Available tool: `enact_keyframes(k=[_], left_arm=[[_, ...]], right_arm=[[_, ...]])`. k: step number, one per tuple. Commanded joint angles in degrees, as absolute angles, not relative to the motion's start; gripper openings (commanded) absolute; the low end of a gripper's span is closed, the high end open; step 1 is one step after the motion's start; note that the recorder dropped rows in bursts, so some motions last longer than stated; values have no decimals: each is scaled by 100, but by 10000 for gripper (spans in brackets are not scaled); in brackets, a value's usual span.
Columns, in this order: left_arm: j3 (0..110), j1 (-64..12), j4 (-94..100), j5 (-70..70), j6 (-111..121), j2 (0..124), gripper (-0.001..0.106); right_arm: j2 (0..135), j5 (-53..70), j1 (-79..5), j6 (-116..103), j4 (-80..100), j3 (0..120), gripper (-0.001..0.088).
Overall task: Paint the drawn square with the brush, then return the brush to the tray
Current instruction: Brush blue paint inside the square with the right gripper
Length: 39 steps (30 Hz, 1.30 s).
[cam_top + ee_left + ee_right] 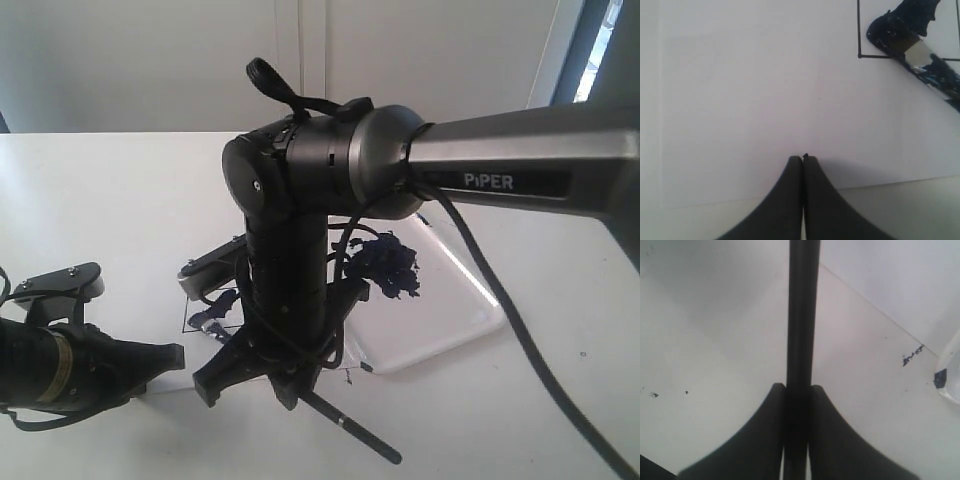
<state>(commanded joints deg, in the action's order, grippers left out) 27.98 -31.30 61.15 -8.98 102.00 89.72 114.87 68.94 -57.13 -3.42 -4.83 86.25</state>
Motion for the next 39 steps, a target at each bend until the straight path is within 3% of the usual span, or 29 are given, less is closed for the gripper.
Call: enact_keyframes(k=[11,28,39], left_arm=[[2798,-3130,6139,-899,10204,8972,0],[2798,-3130,6139,-899,10204,8972,0],[2798,-3130,6139,-899,10204,8972,0]], right_arm=[[11487,6930,-5421,-778,191,8625,0],[11487,6996,-5656,-275,-624,8615,0],[11487,6996,-5593,-619,500,8615,0]])
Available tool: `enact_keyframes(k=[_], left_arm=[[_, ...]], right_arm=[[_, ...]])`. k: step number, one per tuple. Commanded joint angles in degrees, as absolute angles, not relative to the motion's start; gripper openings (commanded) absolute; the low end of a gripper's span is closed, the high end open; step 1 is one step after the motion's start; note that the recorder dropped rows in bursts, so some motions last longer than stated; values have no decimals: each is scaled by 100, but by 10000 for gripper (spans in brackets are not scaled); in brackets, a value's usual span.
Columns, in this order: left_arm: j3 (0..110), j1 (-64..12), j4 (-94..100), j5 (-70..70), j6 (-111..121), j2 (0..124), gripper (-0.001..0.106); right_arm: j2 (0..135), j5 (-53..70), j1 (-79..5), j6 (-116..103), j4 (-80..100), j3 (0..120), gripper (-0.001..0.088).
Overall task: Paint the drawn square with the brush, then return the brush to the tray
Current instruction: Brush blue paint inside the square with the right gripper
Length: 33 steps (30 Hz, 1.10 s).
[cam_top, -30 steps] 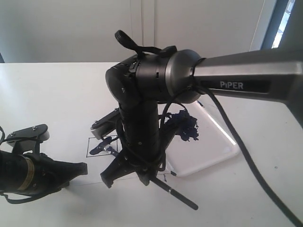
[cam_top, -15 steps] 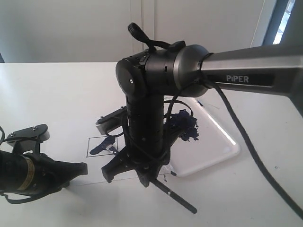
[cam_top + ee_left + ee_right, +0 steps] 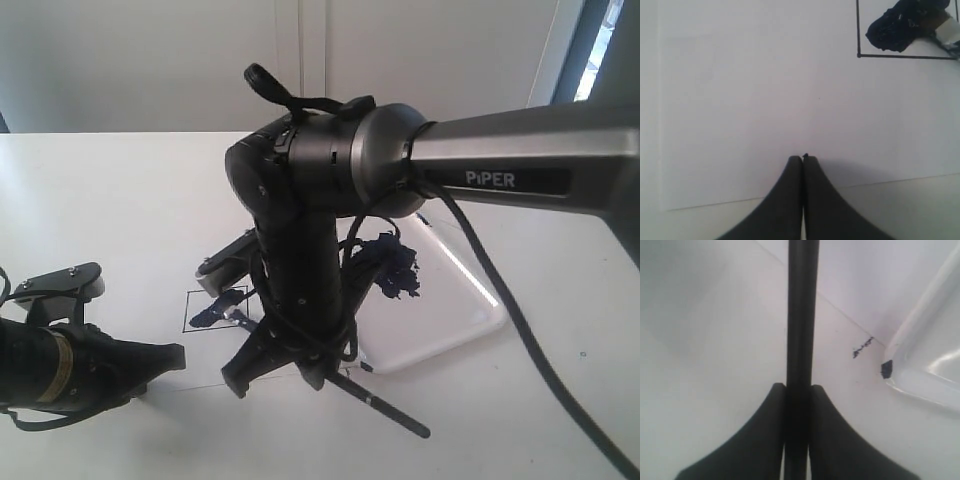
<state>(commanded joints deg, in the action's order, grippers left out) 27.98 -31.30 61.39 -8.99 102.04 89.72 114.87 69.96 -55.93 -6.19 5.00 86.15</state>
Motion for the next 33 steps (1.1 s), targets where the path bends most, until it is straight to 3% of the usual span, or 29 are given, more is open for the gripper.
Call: enact_keyframes(k=[9,20,33], left_arm=[[2798,-3130,6166,-899,10204,8972,0],[2798,-3130,6217,-899,10204,8972,0],[2798,-3130,6217,-899,10204,8972,0]], right_arm=[[11487,6996,-5596,-245,-526,8584,0],[11443,6996,-5596,-530,475,8268,0],[11405,6996,-5596,-161,-282,8268,0]])
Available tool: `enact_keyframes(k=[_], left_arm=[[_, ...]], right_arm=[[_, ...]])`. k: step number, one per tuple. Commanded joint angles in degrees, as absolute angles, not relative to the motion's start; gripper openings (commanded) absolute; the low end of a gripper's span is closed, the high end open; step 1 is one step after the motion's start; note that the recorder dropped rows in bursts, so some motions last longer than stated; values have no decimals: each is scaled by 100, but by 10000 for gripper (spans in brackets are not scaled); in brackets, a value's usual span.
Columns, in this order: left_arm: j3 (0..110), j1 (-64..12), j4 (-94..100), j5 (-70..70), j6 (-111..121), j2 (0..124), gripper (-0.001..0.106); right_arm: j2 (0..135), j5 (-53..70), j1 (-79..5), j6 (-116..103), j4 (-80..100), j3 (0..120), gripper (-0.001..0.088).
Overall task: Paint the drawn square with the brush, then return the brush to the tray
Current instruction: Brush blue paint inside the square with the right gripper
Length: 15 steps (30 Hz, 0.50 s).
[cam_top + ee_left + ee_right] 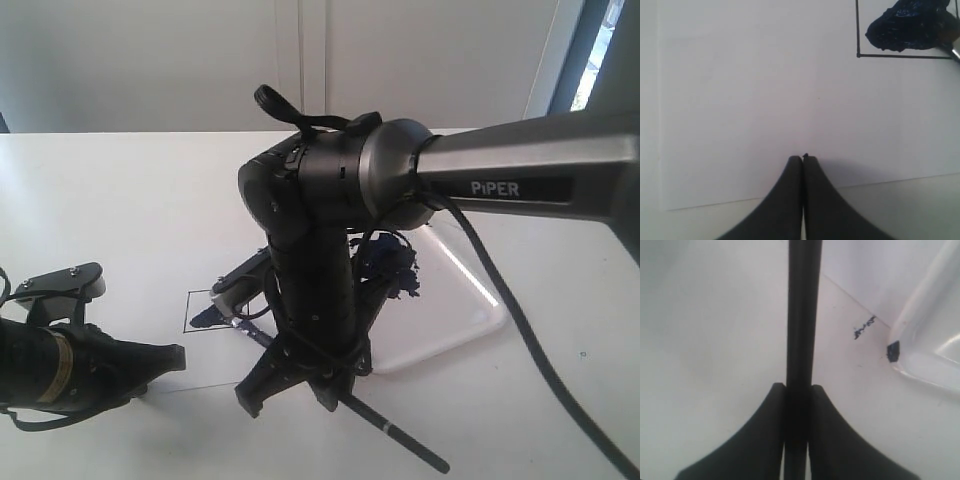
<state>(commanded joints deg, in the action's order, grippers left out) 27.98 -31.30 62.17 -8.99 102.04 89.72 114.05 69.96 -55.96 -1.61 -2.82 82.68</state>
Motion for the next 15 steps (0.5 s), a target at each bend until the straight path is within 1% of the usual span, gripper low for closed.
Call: enact_keyframes(k=[6,15], left_arm=[[2798,-3130,6217,-899,10204,8972,0],[2798,-3130,6215,-967,10204,8972,0]], right_arm=[[11407,6996,-5596,-341,173,8268,0],[11556,6865,-5596,-382,177,8278,0]])
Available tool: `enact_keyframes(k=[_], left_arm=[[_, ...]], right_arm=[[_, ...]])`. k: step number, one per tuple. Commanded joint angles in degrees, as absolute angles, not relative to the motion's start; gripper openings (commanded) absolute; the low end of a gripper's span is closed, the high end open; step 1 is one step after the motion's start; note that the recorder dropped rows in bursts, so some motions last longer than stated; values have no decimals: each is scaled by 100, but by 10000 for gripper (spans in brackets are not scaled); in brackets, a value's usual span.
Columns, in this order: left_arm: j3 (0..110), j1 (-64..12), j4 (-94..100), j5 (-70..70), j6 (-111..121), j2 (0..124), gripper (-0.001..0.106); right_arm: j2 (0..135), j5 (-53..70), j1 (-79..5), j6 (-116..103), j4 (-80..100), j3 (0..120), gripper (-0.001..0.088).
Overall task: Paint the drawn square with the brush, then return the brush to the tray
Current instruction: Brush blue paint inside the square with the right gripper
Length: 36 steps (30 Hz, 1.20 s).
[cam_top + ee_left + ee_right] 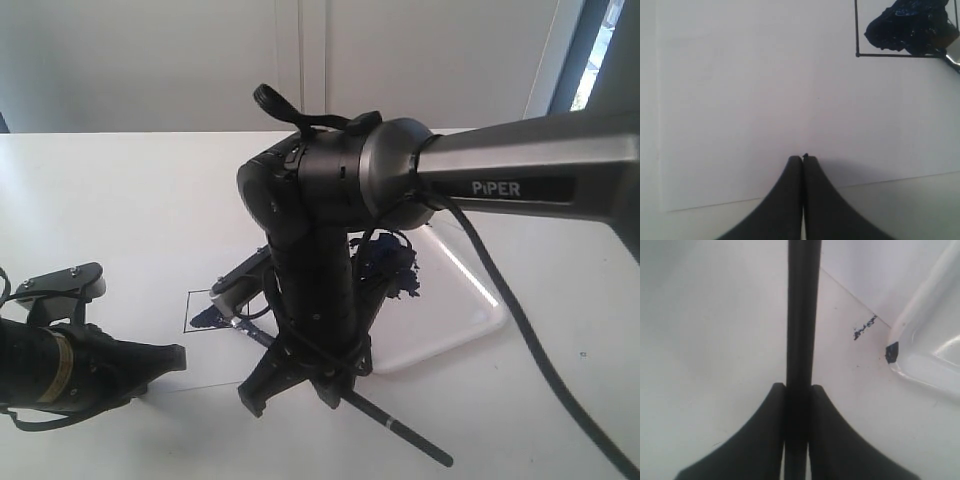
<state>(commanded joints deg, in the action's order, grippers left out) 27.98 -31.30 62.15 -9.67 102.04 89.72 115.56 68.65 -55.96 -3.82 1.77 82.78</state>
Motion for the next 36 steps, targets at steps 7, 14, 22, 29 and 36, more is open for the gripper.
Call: enact_keyframes(k=[7,14,22,29,36], left_arm=[[2798,-3130,6244,-1153,10204,8972,0],[2808,-3130,6175,-1050,10182,8972,0],[2808,-3130,6199,-376,10142,8205,0],[3051,-3099,6345,427,10166,8022,0],[3279,-3099,6345,182,10320,9225,0]], right_arm=[[11622,6405,-5596,-313,-198,8278,0],[11622,6476,-5596,-273,-332,8493,0],[11622,6526,-5596,-273,-298,8517,0],[11611,6824,-5596,-273,-438,8517,0],[11324,6930,-5825,-261,-515,8517,0]])
